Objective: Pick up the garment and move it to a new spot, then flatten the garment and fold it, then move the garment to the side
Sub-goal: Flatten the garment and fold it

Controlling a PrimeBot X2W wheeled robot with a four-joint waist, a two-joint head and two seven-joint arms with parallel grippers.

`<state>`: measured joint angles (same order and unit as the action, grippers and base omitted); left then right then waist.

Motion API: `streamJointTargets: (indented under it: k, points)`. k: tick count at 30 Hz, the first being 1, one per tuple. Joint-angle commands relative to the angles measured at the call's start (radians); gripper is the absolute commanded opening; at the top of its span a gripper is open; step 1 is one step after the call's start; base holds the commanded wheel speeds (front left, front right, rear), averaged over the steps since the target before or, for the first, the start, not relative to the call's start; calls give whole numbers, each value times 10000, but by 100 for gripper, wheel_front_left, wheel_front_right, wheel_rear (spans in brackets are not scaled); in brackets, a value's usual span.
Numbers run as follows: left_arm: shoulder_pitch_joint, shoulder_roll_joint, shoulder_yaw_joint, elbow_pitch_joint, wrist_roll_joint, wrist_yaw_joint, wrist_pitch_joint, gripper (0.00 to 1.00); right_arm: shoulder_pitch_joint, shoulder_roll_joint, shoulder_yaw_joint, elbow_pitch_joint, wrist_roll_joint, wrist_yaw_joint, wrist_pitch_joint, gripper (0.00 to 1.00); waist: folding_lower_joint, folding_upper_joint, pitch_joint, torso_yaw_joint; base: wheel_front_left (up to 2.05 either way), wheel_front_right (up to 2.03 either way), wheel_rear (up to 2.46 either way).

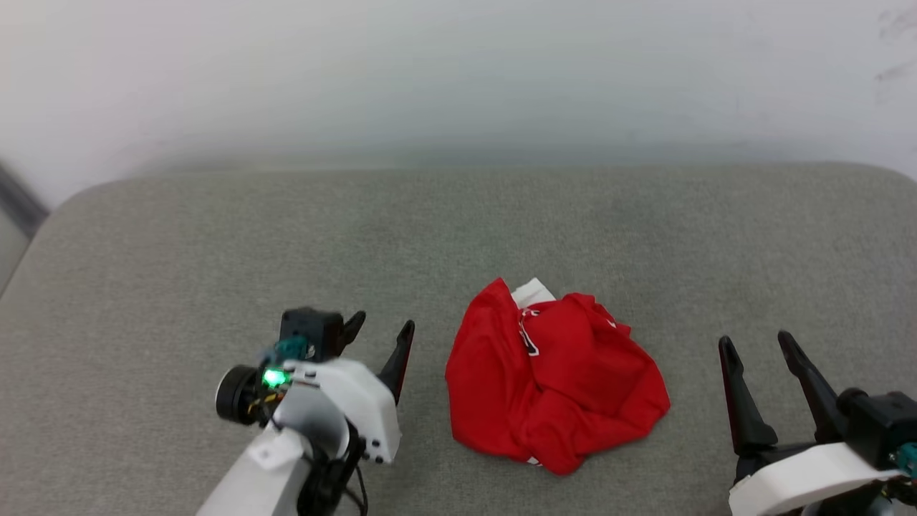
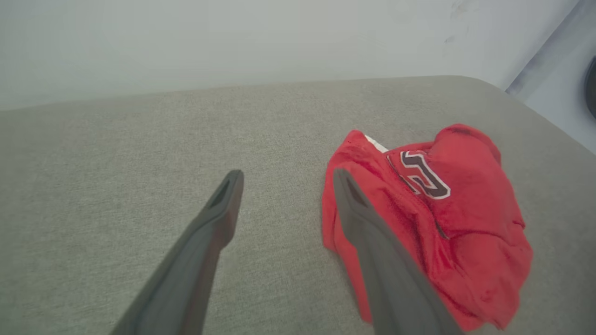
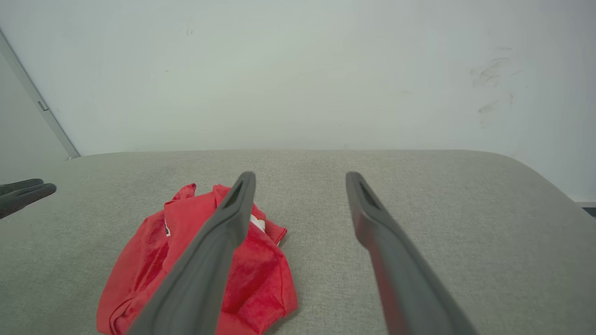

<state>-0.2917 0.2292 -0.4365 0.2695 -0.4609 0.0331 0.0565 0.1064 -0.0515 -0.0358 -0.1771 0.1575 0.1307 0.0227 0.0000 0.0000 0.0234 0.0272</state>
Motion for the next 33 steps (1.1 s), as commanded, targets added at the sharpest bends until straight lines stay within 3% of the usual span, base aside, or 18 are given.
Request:
streamJointTargets:
  k: [1,6,16,19,20,21,27,28,33]
  points:
    - [-425,-48,-48,228,-123,-109,424,100,-238,15,54,-28,5,-1,1,100,0,0,421,-290,0,0,0]
    - [-1560,-81,-506,1229,-414,-698,2192,100,-597,15,83,122,75,-1,-153,100,0,0,1138,-780,0,0,0]
    - [-2504,41,-1213,2630,-535,-1218,4124,100,-1118,16,255,529,176,0,-483,100,0,0,1885,-1253,0,0,0]
    - [-2437,22,-1640,3233,-792,-1396,5271,100,-1269,15,315,711,246,-1,-581,100,0,0,1988,-1319,0,0,0]
    - [-2386,39,-1770,3335,-859,-1444,5552,75,-1293,15,330,745,264,-1,-593,100,0,0,2001,-1331,0,0,0]
    - [-2434,93,-1902,3257,-966,-1524,5555,0,-1319,15,359,874,330,-1,-655,100,0,0,2009,-1339,0,0,0]
    - [-2811,397,-1692,2700,-472,-1297,4025,0,-1262,16,287,1094,423,0,-725,100,0,0,1694,-1147,0,0,0]
    - [-2827,458,-1511,2420,-346,-1064,3371,0,-1214,15,272,1153,449,-1,-735,100,0,0,1536,-1058,0,0,0]
    - [-2431,828,-1156,1476,-123,-462,2410,0,-1040,15,151,1234,494,-1,-707,100,0,0,1175,-763,0,0,0]
